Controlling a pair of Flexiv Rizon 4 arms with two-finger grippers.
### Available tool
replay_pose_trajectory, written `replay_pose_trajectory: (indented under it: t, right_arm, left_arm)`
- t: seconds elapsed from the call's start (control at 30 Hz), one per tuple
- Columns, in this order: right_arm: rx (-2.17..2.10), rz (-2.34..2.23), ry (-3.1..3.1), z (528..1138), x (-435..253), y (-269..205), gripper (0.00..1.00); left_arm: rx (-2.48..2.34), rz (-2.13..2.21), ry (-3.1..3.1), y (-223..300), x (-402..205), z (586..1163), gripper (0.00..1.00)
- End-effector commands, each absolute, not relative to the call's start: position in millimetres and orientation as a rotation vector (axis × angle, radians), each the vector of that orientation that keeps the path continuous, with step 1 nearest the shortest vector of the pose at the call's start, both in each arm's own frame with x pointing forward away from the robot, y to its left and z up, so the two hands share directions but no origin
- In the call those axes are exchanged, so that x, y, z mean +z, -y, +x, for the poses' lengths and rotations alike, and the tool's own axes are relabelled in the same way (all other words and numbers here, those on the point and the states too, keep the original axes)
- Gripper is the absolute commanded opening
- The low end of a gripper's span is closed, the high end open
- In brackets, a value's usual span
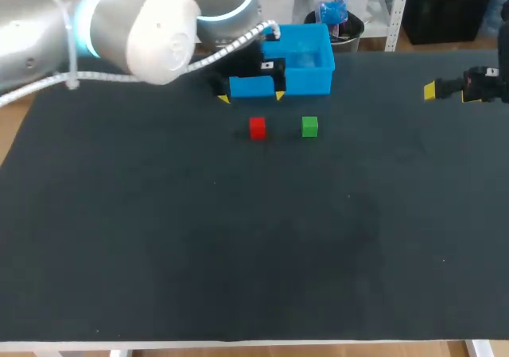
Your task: Use the left arm to pick the red cube and place it into the blue plastic box first, then use the right arm to grasp the green cube and put it into the same blue plastic box after the first action is fully finished.
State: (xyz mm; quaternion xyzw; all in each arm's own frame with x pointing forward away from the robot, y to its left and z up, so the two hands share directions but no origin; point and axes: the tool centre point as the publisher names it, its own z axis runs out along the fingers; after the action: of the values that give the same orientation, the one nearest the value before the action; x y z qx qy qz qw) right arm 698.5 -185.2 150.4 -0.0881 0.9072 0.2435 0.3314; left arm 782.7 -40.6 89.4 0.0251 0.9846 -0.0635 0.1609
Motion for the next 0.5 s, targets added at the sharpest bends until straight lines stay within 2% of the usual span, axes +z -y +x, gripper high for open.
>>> replay_pose_trajectory:
  t: [0.03,0.5]
  right_arm:
    - [0.635,-0.231,-2.372,699,150,185,1.0]
    - [0.635,-0.231,-2.372,699,150,185,1.0]
  left_arm:
    - [-0.146,0.058,-2.836,51,80,795,1.0]
    - [-0.139,0.018,-2.892,49,50,792,1.0]
